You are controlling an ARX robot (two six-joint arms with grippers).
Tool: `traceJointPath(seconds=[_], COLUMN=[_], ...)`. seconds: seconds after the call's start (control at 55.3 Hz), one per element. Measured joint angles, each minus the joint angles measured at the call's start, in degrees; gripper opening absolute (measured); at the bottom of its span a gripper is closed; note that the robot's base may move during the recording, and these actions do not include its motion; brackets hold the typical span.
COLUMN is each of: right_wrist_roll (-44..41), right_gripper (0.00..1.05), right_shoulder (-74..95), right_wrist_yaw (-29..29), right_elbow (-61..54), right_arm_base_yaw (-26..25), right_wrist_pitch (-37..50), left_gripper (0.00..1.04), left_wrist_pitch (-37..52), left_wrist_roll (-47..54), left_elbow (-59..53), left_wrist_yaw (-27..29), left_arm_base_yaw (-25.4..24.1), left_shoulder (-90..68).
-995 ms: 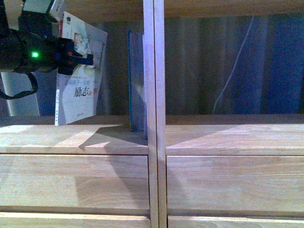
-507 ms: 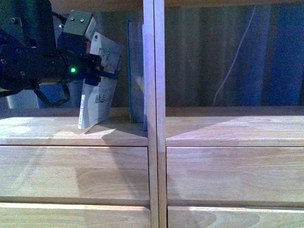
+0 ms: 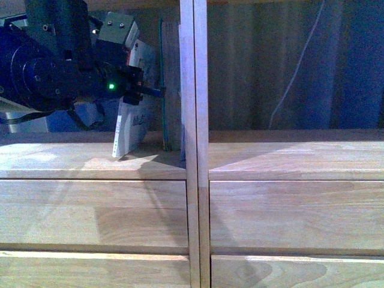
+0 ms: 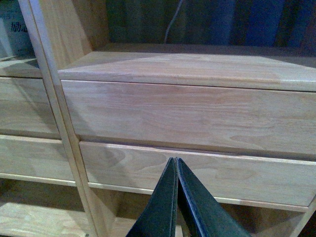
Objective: Organize books on shelf
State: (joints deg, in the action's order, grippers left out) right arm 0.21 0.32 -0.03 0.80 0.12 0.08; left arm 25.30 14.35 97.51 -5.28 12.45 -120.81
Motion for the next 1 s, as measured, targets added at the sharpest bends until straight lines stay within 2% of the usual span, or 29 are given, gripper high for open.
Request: traceJointPath(seconds=[0.109, 0.145, 0.398, 0.47, 0.724, 0.995], right_wrist_roll=[0.0, 0.0, 0.0, 0.0, 0.0, 0.0], right_gripper=[0.03, 0.03, 0.03, 0.03, 0.03, 0.03], right_shoulder=[0.0, 0.0, 0.0, 0.0, 0.0, 0.0], right_wrist_yaw=[0.0, 0.0, 0.0, 0.0, 0.0, 0.0], right_elbow=[0.0, 0.0, 0.0, 0.0, 0.0, 0.0], right_arm_base_yaw=[0.0, 0.0, 0.0, 0.0, 0.0, 0.0], right_wrist_pitch=[0.0, 0.0, 0.0, 0.0, 0.0, 0.0], left_gripper=[0.07, 0.1, 0.48, 0.62, 0.98, 0.97], left_wrist_pitch=[-1.1, -1.4, -2.2, -2.4, -3.3, -6.9], left_wrist_roll=[0.0, -0.1, 0.0, -0.2, -2.2, -6.8], left_elbow=[0.7, 0.8, 1.5, 1.6, 1.6, -2.8], left_wrist_yaw=[0.5, 0.5, 1.3, 1.3, 0.9, -3.2], left_arm_base_yaw=[0.3, 0.3, 0.3, 0.2, -0.3, -2.1], left_shoulder=[-0.3, -0.3, -1.0, -1.0, -0.7, 4.9])
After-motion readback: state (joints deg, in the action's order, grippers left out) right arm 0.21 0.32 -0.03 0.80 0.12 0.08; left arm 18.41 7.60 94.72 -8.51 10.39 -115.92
